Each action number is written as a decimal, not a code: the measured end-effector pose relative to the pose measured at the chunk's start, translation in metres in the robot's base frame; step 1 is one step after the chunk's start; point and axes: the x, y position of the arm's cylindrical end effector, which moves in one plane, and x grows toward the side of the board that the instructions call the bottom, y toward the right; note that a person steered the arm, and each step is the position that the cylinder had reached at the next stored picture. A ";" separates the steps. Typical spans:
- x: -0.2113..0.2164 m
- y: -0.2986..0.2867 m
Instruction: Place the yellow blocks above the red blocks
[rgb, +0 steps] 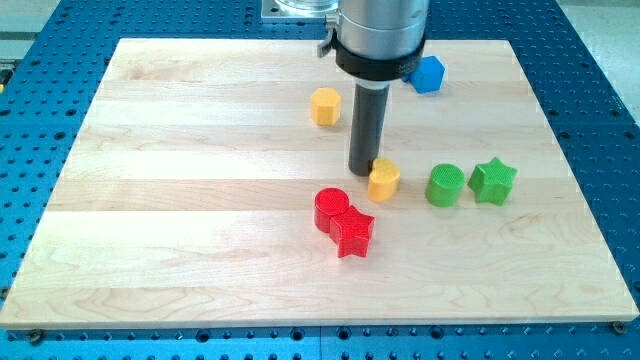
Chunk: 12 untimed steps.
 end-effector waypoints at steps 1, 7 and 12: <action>0.007 0.000; -0.143 -0.048; 0.025 -0.040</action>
